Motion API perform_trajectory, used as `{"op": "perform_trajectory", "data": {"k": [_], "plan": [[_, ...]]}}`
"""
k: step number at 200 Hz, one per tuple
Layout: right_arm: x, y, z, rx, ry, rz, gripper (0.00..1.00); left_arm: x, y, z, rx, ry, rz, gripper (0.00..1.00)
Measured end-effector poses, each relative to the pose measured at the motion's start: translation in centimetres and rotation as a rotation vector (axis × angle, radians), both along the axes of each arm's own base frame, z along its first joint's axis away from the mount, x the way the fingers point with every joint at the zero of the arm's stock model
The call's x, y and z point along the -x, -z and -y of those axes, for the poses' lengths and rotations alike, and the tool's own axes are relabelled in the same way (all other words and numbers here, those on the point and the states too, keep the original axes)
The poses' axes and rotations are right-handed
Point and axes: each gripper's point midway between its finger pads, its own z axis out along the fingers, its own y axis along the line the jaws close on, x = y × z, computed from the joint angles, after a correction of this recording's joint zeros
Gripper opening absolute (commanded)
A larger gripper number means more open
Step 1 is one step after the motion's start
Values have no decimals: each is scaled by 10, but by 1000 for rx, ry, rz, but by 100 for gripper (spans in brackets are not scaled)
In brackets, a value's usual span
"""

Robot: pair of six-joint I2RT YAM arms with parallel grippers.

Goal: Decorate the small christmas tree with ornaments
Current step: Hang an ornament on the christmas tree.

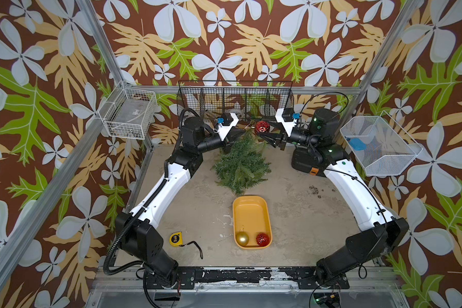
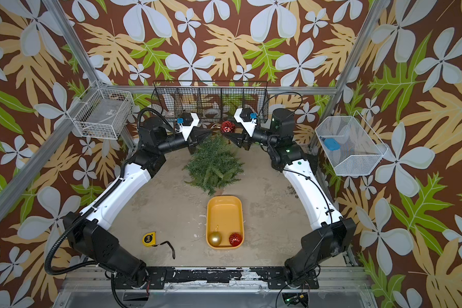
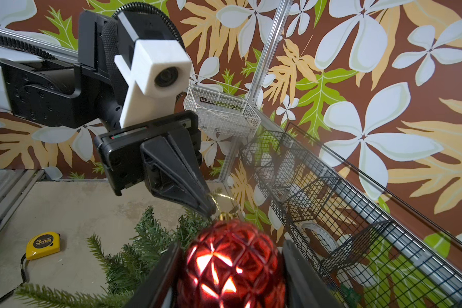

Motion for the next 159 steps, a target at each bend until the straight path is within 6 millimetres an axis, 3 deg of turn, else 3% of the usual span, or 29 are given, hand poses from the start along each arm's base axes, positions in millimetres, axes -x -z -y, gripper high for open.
{"op": "perform_trajectory", "data": {"k": [66, 159], "plan": [[-1, 22, 1, 29, 8, -48, 47, -10, 26, 6, -127, -112, -3, 0], [-6, 38, 2, 62, 28, -81, 47, -16, 37, 0, -171, -159, -39, 0]]}}
